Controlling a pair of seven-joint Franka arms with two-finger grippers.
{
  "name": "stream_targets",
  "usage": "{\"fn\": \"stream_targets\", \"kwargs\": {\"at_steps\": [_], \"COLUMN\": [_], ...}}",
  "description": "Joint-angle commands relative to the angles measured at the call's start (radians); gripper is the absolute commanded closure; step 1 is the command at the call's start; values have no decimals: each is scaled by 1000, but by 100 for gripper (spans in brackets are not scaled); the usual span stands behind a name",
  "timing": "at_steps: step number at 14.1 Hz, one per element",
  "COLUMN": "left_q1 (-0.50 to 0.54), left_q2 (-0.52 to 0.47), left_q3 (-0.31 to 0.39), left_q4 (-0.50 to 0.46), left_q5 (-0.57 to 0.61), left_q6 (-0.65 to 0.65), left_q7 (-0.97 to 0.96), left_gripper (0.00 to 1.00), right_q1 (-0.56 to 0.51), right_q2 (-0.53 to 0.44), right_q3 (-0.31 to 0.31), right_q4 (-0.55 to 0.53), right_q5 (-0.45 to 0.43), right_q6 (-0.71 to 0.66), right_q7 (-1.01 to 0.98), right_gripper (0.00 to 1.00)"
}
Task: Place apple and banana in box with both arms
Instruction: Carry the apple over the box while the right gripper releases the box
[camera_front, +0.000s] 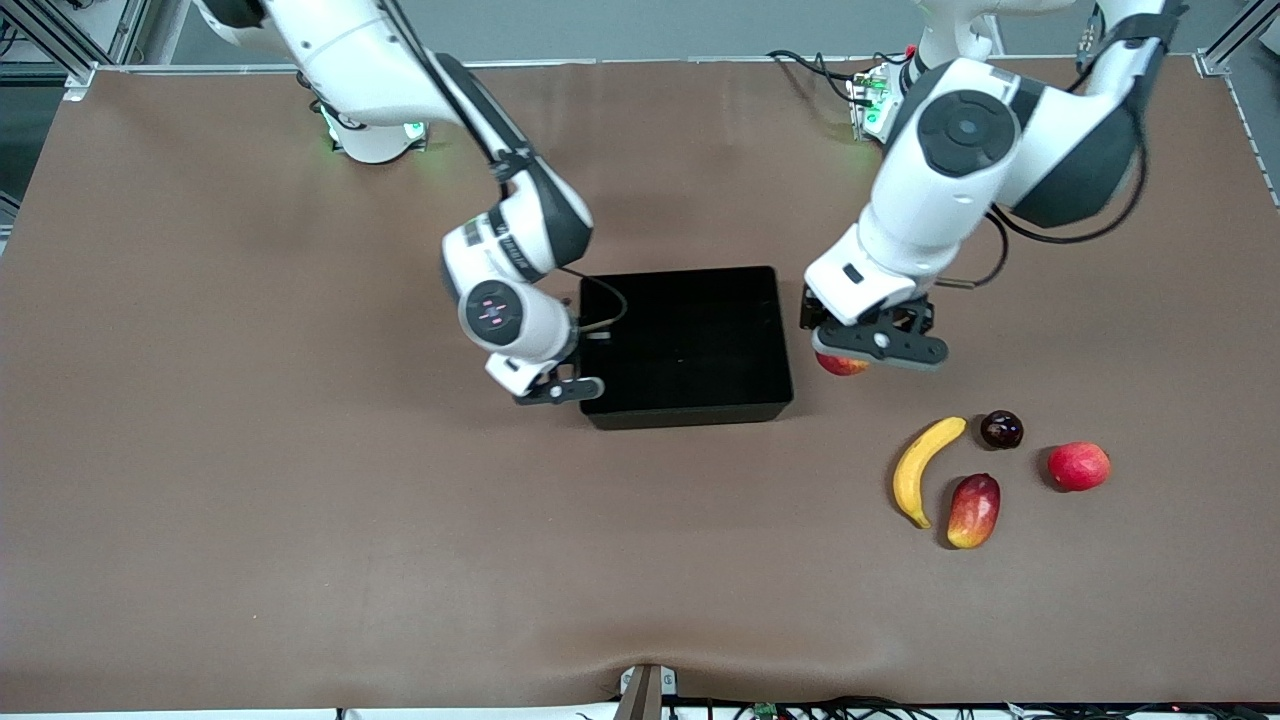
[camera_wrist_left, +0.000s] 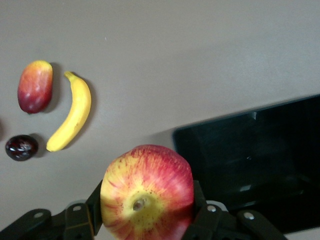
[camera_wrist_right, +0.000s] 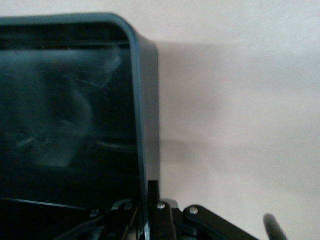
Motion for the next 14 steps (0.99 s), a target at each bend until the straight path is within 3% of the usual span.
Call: {"fn": "stream_targets", "kwargs": {"at_steps": [1,4,5,6,8,11,14], "left_q1": [10,0,-5,-4,-4,-2,6], "left_q2": [-71,-58,-60,-64,-72,-57,-35], "left_q3": [-51,-97,-105,-117,-130,-130,-128], "left_q4": [-113,-159,-193,-228,-302,-391,-471], "left_q5": [8,14,19,20,20,22,22], "left_q6": [63,117,141,172,237,393,528], "left_q7": [-129,-229,-274,-307,-352,-386,-398], "left_gripper": [100,100,100,100,100,100,100], "right_q1": [38,35,27,21,15,-57,-120], "right_q2": [82,87,84,80,58,52,47], "right_q3": [-9,-9,-9,-12,-18,-44,-50], "right_q4": [97,111,130,151,188,355,464], "right_q5": [26,28,29,26,13,13,7], "right_q6": [8,5,-2,-13,-102,-390,-502], "right_q7": [79,103,124,164,172,169,169], "right_gripper": [100,100,86,5,0,0,0]}}
